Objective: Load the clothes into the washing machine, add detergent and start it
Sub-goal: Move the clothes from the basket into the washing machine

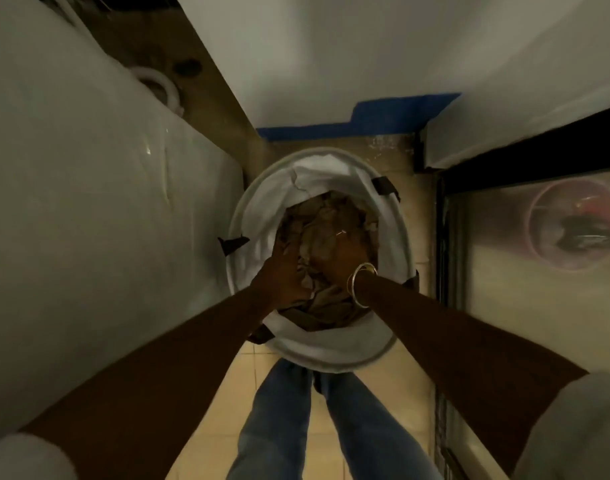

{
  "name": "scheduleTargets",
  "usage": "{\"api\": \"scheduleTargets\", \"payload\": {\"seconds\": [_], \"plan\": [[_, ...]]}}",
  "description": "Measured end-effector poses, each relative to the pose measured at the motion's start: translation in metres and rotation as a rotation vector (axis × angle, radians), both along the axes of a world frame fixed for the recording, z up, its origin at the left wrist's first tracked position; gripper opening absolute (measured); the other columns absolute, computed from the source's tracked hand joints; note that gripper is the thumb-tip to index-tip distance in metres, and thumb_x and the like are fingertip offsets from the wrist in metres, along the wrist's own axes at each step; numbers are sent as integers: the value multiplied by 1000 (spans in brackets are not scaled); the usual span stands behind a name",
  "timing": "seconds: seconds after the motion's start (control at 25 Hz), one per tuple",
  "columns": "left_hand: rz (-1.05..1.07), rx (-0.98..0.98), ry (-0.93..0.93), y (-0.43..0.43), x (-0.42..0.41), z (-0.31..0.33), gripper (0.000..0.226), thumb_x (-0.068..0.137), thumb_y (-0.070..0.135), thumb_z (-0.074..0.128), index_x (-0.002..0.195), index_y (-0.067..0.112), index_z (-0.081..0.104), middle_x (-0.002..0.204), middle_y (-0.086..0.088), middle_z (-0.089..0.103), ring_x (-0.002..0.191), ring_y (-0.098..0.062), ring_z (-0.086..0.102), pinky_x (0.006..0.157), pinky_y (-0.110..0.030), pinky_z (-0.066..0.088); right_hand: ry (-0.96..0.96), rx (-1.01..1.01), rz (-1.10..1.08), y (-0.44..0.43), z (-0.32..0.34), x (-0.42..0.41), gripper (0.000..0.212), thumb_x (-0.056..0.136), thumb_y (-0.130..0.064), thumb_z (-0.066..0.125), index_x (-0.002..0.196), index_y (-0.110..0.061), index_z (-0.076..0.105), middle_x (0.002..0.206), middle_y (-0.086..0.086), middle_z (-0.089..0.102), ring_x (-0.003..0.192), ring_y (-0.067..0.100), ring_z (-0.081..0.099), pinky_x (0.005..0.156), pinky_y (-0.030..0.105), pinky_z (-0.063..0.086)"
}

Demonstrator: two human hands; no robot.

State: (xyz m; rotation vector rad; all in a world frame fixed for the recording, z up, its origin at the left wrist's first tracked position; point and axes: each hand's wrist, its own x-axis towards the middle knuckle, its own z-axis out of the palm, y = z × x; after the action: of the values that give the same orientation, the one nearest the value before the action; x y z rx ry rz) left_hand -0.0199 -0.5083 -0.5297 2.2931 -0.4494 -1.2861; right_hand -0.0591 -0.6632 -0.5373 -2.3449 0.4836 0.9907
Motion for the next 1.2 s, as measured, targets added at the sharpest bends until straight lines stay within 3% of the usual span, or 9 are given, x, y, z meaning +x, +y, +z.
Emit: {"api": "scheduleTargets", "payload": {"seconds": [0.12,0.2,0.32,0.44,0.6,0.72,0.84,0.96,1.2], "plan": [[-188,31,75,-4,4,-48,130,58,64,79,155,5,17,160,-19,20,149,-36,18,123,-49,14,99,37,18,-10,-36,-7,82,94,-48,58,152,-4,21,158,19,17,147,36,15,121,44,6],[-376,138,78,-5,6,-79,141,58,53,89,158,15,-3,164,-15,-2,151,-36,0,122,-50,5,135,-6,43,-10,-67,-13,106,80,-61,69,155,-13,13,162,19,0,148,40,4,121,50,6],[-546,391,24,-12,1,-115,150,54,66,84,151,33,-26,159,-12,-23,147,-42,-15,112,-69,14,246,-79,57,-10,-106,-23,110,72,-48,81,154,-12,17,160,23,-2,146,46,5,118,58,14],[-430,437,-62,-13,-11,-150,142,58,76,75,144,43,-33,162,-13,-18,148,-45,-6,108,-73,22,233,-186,133,-11,-134,-31,104,74,-49,77,154,-14,20,160,22,1,147,45,8,118,58,16],[-371,316,-225,-20,-19,-165,102,88,60,58,157,26,-9,165,-14,-3,151,-37,3,122,-51,11,204,-187,2,4,-157,-25,76,96,-51,49,156,-28,10,161,19,3,144,45,18,115,58,25],[-294,311,-97,-33,-14,-148,74,102,35,48,158,17,4,164,-13,10,151,-31,13,123,-42,13,198,-135,-3,6,-147,-14,55,105,-39,32,156,-26,17,159,17,20,138,41,33,111,53,33],[-292,289,-59,-36,-5,-125,67,102,28,50,157,13,15,161,-14,23,147,-30,24,121,-38,19,156,-115,57,7,-120,-7,44,107,-25,28,148,-12,35,151,15,38,136,35,39,112,46,30],[-362,340,-53,-33,8,-95,57,100,24,54,150,9,32,154,-15,35,141,-30,36,114,-34,26,143,-119,88,11,-80,5,38,104,-22,36,138,-12,50,140,15,51,128,35,50,104,46,40],[-405,282,-105,-31,16,-5,53,98,27,56,146,13,40,151,-10,42,138,-28,40,114,-36,29,223,-170,76,10,7,17,38,103,-23,34,131,-13,57,135,13,57,122,33,55,99,44,45]]}}
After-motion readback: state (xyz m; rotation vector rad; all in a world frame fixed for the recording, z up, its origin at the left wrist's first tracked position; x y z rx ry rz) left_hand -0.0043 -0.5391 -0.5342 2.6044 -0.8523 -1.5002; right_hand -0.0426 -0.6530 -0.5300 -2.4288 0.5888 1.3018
